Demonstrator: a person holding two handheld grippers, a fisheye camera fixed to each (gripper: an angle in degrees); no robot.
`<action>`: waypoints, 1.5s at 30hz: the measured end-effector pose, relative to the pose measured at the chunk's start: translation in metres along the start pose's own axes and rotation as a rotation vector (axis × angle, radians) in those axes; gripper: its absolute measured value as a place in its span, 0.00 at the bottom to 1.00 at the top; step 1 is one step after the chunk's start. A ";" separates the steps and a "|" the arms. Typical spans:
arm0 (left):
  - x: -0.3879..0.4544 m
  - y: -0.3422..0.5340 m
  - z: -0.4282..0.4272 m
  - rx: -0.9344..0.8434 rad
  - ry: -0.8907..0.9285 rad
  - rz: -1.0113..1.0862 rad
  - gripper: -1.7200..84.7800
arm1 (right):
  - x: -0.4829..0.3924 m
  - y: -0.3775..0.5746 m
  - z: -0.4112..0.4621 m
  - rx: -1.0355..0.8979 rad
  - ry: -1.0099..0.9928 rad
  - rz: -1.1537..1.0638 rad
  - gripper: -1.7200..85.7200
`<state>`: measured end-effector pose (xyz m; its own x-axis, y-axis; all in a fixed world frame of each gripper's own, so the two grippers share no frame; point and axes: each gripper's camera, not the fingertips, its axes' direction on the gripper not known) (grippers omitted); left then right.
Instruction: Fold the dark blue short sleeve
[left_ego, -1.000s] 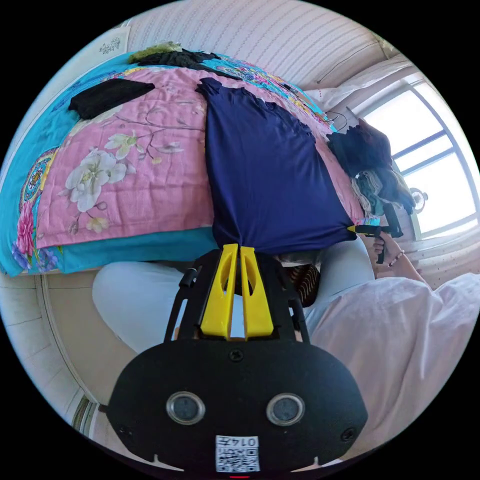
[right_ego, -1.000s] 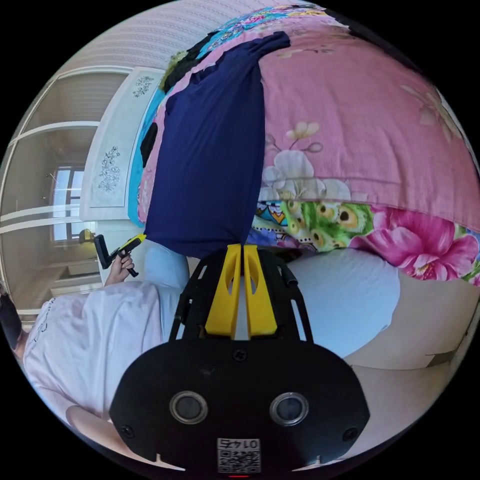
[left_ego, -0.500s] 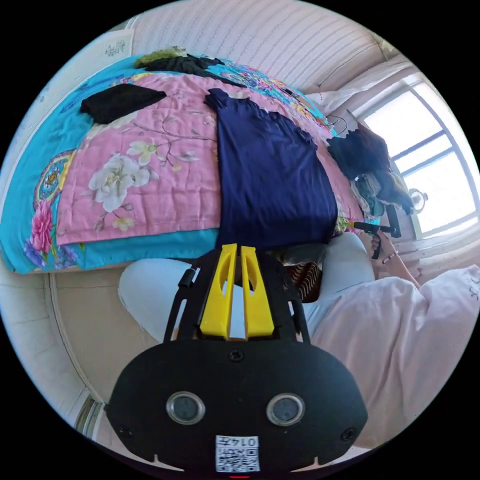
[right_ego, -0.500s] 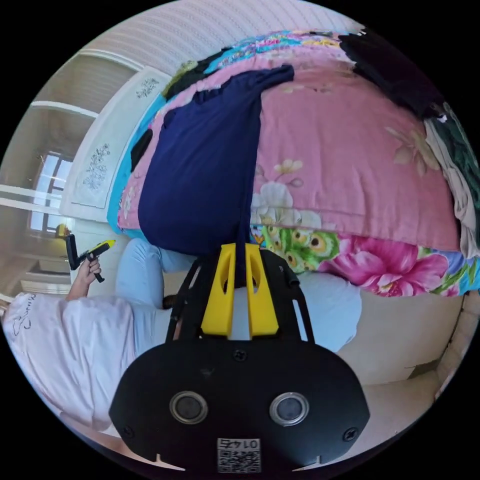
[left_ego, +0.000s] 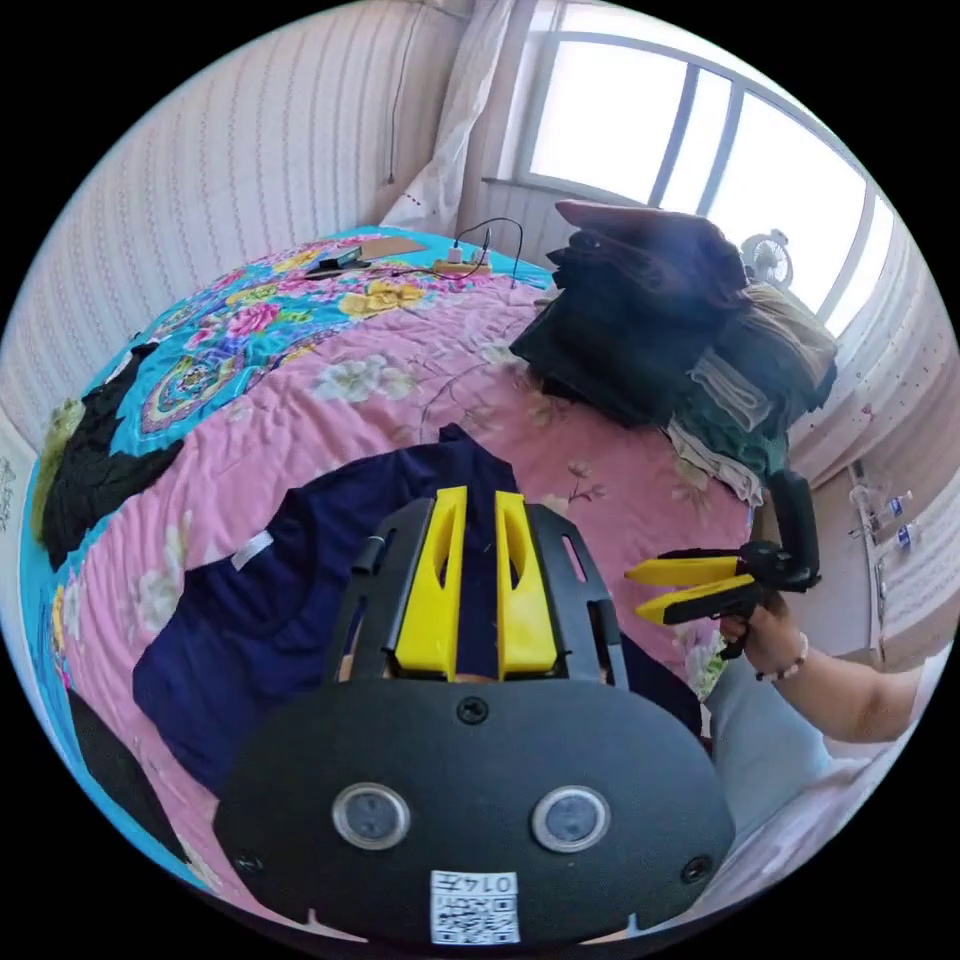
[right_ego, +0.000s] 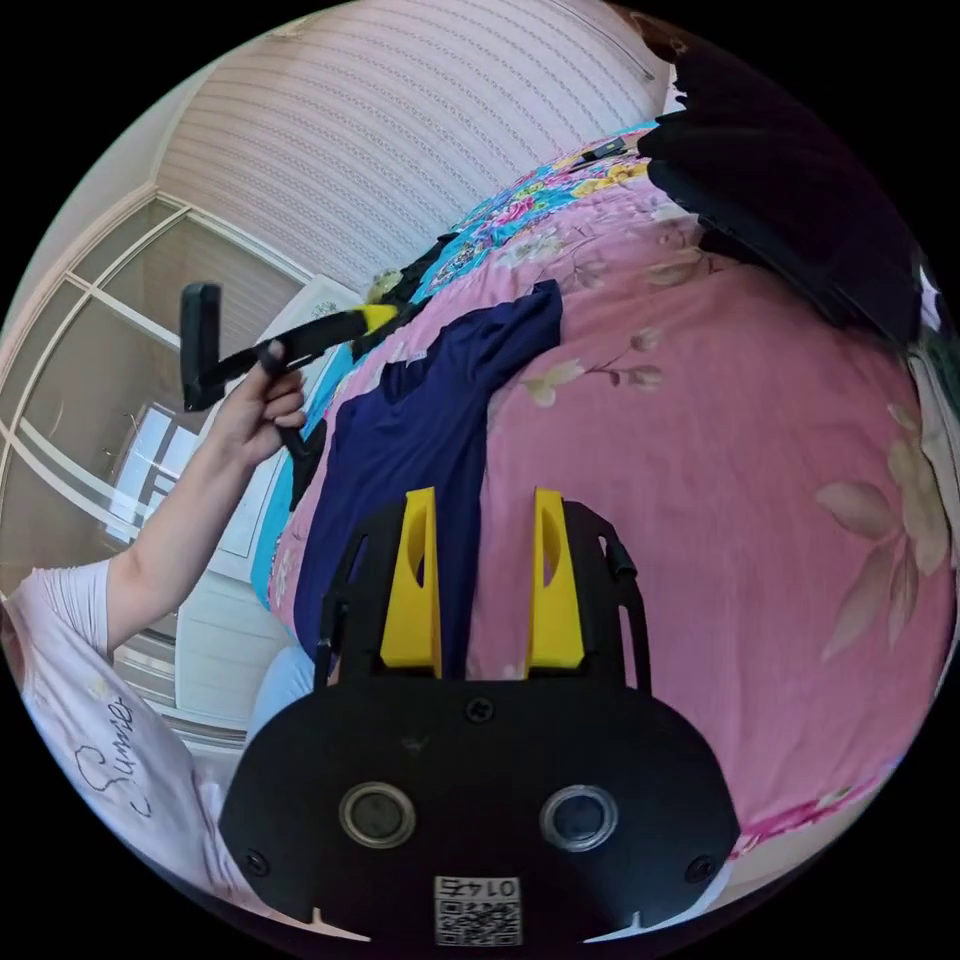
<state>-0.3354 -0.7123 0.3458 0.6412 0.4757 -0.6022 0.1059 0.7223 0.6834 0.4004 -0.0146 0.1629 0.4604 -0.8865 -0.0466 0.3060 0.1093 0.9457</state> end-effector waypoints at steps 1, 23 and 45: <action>-0.001 -0.028 0.033 -0.034 0.025 -0.003 0.09 | 0.009 -0.009 0.002 0.012 -0.014 0.001 0.17; -0.131 -0.060 0.206 -0.061 0.104 -0.248 0.02 | 0.071 -0.111 0.047 0.039 -0.157 -0.005 0.13; -0.076 -0.210 0.303 -0.136 -0.057 -0.086 0.01 | 0.153 -0.058 -0.033 0.173 -0.077 0.027 0.02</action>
<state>-0.1760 -1.0516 0.3730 0.6768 0.3829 -0.6288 0.0604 0.8224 0.5658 0.4801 -0.1418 0.0903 0.3990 -0.9169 -0.0017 0.1430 0.0604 0.9879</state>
